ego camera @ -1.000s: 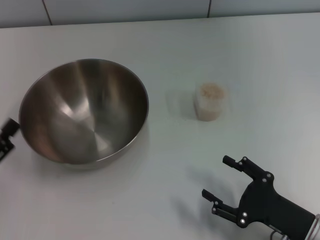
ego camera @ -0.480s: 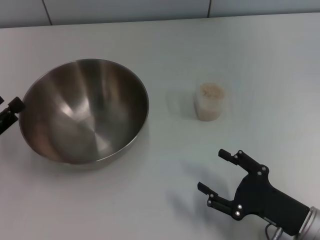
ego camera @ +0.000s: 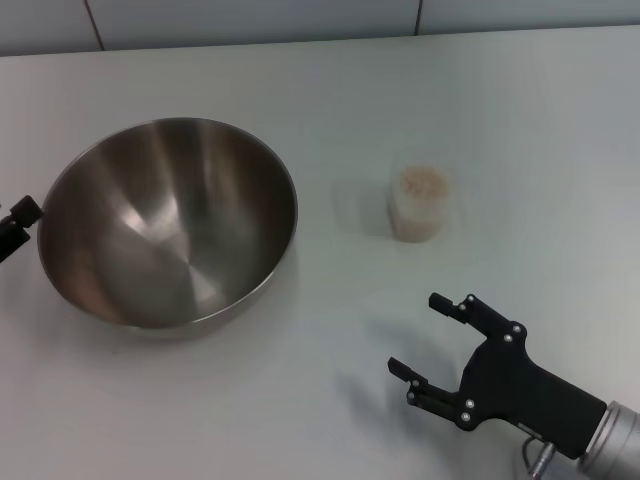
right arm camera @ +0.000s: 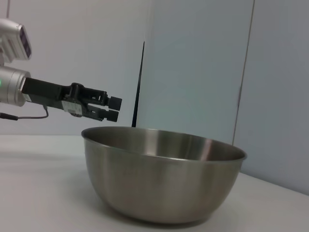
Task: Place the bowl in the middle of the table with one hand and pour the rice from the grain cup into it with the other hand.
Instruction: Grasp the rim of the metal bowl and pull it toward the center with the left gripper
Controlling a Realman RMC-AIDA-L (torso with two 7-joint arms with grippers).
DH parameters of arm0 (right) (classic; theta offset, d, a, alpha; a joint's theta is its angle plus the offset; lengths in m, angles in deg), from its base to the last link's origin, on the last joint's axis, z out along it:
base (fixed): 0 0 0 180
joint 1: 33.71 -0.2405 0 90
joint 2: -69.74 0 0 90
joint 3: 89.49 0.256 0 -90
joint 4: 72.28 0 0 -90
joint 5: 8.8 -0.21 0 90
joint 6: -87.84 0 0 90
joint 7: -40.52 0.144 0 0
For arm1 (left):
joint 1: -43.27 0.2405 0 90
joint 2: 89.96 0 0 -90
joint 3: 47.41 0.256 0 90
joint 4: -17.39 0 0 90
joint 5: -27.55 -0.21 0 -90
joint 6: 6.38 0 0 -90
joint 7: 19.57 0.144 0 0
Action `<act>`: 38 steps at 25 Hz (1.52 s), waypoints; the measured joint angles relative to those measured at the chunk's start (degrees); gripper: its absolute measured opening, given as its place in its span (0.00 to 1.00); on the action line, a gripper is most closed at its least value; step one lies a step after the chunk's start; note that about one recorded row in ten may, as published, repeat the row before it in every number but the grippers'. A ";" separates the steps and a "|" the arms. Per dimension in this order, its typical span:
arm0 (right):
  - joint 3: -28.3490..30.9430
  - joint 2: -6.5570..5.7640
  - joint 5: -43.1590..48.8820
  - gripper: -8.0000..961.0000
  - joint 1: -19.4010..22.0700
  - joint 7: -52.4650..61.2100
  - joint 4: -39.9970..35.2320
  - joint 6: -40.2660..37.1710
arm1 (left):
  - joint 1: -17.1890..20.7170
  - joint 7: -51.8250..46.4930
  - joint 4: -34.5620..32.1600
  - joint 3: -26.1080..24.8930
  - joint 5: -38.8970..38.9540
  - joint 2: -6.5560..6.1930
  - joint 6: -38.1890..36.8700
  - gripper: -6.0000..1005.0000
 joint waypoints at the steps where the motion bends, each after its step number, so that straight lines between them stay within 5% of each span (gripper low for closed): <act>1: 0.03 0.00 0.00 0.84 -0.20 0.00 0.05 0.20 | 0.00 0.00 0.00 0.00 0.00 0.00 0.00 0.78; 8: 0.09 0.06 0.02 0.84 -1.53 0.37 0.21 1.70 | -0.19 -10.72 -6.25 2.74 -6.13 0.27 0.53 0.78; 22: 0.76 0.10 0.04 0.84 -2.21 0.46 0.32 2.62 | -0.52 -15.66 -11.35 3.49 -7.32 0.37 3.10 0.78; 27: 1.34 0.10 0.04 0.84 -2.41 0.46 0.31 2.63 | 0.14 -15.04 -13.61 2.98 -5.36 0.46 1.50 0.78; 32: 1.61 0.10 0.04 0.84 -3.11 0.46 0.30 3.33 | 3.14 -0.32 -14.17 2.16 10.15 0.49 -9.15 0.78; 38: 1.83 0.09 0.04 0.84 -3.34 0.46 0.36 3.50 | 3.00 -9.32 -21.07 6.64 3.66 0.55 -2.60 0.78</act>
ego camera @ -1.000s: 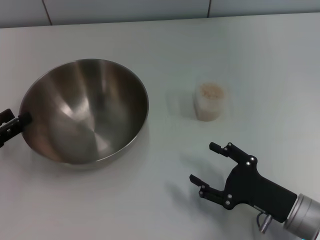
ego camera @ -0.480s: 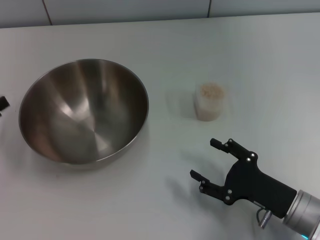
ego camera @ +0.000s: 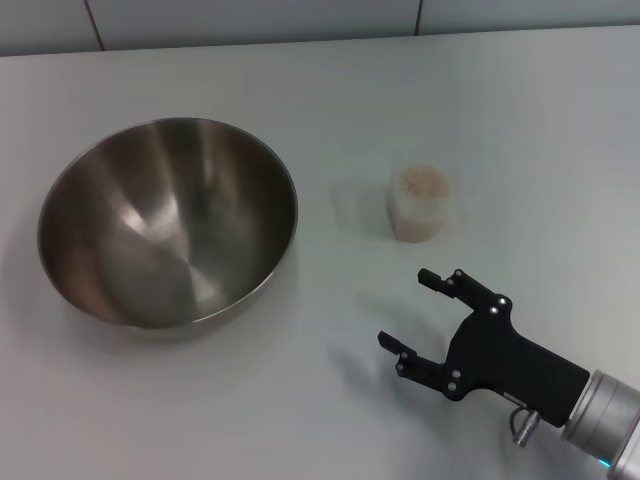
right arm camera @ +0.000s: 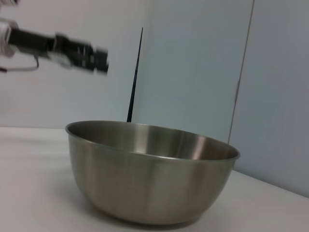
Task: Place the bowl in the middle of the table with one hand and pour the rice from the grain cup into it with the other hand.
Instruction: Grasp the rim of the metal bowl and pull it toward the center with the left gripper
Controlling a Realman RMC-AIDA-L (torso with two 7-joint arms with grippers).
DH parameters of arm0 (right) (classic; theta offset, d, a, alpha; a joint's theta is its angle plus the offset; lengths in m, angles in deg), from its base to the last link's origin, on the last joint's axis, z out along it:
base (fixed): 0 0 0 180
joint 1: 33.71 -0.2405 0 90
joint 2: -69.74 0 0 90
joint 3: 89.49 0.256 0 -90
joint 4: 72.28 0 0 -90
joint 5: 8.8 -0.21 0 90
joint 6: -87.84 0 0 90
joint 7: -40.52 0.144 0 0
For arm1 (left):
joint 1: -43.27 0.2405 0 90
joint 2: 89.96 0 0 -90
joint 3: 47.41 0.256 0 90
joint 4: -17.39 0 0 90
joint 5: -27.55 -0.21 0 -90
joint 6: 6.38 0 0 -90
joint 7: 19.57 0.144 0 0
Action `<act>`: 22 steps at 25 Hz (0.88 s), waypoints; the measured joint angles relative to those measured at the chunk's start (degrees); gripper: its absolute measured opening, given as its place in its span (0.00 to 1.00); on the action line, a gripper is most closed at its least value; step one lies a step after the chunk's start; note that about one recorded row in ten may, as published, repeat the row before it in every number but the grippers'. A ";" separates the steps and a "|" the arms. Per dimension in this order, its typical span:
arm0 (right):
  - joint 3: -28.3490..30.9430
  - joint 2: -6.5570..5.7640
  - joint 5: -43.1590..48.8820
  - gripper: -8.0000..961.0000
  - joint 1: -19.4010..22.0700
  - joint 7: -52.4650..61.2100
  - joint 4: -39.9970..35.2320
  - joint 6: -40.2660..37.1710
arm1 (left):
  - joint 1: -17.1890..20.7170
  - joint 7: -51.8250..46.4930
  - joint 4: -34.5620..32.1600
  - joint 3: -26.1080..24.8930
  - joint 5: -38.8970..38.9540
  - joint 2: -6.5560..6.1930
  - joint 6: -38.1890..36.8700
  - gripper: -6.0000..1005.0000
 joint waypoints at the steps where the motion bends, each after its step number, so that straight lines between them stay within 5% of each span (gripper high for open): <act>1: 0.16 0.00 0.00 0.84 -0.03 0.00 0.02 0.08 | -0.03 -1.66 -0.43 1.21 -0.97 0.02 1.58 0.78; 8: 0.55 -0.09 -0.08 0.84 -0.43 0.00 0.00 1.12 | -0.37 -11.72 -1.73 9.89 -4.36 -0.14 5.31 0.78; 22: 1.32 -0.15 -0.09 0.84 -1.33 0.00 -0.30 2.07 | -2.21 -19.42 -2.81 13.77 -11.31 0.06 11.34 0.78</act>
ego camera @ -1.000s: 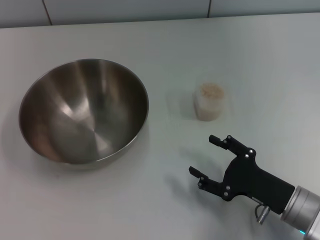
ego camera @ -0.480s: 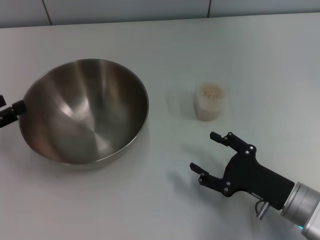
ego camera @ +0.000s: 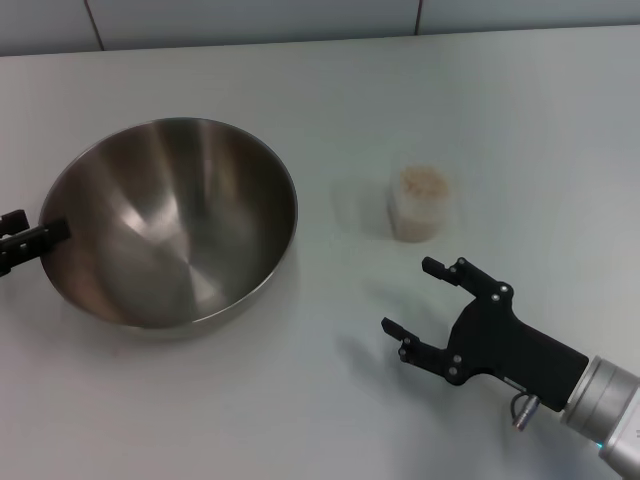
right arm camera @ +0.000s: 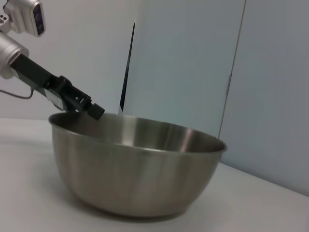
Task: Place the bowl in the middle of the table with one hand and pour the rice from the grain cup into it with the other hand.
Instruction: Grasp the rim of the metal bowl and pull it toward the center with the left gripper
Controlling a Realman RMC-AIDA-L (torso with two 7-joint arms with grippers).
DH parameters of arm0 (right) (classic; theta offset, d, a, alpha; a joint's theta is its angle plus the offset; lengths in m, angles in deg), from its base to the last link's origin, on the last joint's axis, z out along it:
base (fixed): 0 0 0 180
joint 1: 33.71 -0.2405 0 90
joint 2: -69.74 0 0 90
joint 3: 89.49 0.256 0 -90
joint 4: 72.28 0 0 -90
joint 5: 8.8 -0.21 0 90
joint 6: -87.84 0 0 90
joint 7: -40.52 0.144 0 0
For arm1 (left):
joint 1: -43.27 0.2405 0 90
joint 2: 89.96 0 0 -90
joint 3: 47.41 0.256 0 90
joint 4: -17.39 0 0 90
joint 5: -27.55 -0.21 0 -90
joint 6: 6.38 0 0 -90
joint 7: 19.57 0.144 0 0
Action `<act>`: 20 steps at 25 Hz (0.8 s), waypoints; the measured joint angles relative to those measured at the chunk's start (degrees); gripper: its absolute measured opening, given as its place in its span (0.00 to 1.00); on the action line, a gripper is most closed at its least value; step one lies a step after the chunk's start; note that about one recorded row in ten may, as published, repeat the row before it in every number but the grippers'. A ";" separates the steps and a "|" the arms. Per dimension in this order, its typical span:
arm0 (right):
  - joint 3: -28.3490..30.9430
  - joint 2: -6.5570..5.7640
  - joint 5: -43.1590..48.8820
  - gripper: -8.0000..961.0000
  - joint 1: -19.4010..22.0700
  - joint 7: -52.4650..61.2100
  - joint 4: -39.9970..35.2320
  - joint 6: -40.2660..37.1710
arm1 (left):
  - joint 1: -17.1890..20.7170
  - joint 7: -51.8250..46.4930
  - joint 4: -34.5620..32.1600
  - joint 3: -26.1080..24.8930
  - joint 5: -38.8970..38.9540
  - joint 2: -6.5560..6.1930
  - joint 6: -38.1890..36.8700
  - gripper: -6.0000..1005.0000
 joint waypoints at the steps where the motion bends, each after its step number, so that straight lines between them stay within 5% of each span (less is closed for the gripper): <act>1: 0.01 0.00 0.00 0.84 -0.08 0.00 0.03 0.28 | -0.04 -0.14 0.01 0.04 -0.04 0.00 0.02 0.78; 8: 0.75 0.00 0.00 0.84 -0.39 0.00 0.23 1.49 | -0.02 -0.51 -1.61 3.44 -0.68 -0.08 -0.16 0.78; 15: 0.75 0.04 0.00 0.84 -0.60 0.00 0.16 1.53 | -0.60 -6.16 -3.74 3.66 -3.24 -0.08 0.11 0.61; 17: 0.74 0.05 0.00 0.84 -0.67 0.00 0.11 1.53 | -0.80 -7.28 -4.22 3.70 -4.28 -0.08 0.21 0.38; 20: 1.07 0.06 0.01 0.84 -0.68 -0.01 0.05 1.52 | -1.22 -8.09 -4.55 4.12 -5.47 -0.03 0.20 0.30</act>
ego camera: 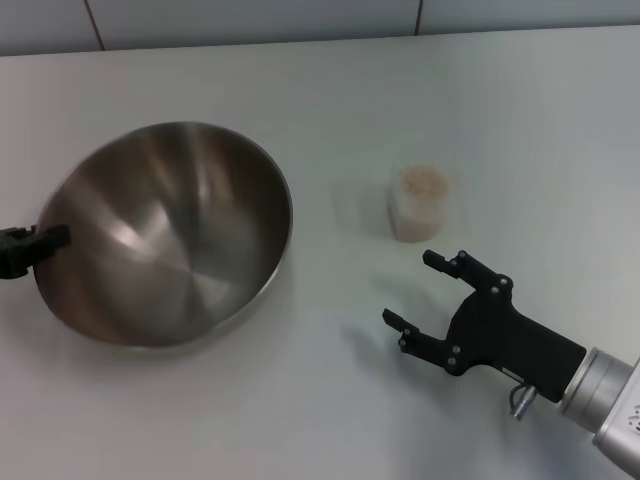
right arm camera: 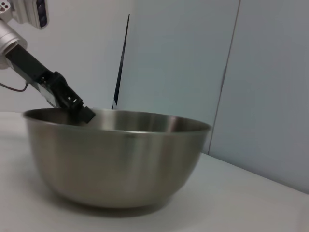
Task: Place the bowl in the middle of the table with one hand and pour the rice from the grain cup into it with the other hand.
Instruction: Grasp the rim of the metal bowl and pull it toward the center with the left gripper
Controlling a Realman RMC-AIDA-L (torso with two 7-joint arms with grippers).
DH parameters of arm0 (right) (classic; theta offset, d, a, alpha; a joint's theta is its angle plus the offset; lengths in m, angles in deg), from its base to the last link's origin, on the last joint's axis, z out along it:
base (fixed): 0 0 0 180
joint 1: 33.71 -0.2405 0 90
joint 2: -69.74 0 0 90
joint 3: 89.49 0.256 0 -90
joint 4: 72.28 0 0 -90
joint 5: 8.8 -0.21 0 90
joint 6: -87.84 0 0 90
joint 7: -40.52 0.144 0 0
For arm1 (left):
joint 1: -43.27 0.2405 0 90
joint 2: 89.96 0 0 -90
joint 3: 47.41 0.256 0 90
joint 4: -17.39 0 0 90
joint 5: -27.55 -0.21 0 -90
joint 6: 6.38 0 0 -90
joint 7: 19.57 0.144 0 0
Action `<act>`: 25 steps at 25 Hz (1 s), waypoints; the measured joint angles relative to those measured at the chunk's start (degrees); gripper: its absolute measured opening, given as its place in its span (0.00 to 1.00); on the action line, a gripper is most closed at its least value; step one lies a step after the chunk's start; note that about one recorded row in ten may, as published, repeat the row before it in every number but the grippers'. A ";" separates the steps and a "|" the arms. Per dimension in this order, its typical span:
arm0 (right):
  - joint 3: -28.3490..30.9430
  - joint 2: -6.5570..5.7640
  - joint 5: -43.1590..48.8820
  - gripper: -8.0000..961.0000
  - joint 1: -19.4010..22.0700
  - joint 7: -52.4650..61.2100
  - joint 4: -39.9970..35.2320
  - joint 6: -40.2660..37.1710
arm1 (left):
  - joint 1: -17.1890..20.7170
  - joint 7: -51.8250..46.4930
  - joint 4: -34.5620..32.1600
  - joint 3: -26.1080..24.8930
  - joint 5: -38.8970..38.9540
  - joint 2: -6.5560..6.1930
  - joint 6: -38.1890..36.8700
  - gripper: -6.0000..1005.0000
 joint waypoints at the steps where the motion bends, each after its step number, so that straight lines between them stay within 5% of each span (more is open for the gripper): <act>1: 0.15 0.00 0.00 0.84 0.00 -0.01 -0.02 0.00 | -0.04 -0.19 -0.06 0.30 -0.11 0.00 0.01 0.27; 8: 0.37 0.00 0.00 0.84 -0.01 -0.01 -0.08 0.14 | -0.04 -0.72 -0.57 1.01 -0.22 0.00 0.11 0.08; 25: 0.44 0.00 0.00 0.84 -0.35 -0.11 -0.07 0.53 | -0.22 -7.14 -8.20 8.16 -0.56 -0.01 0.96 0.04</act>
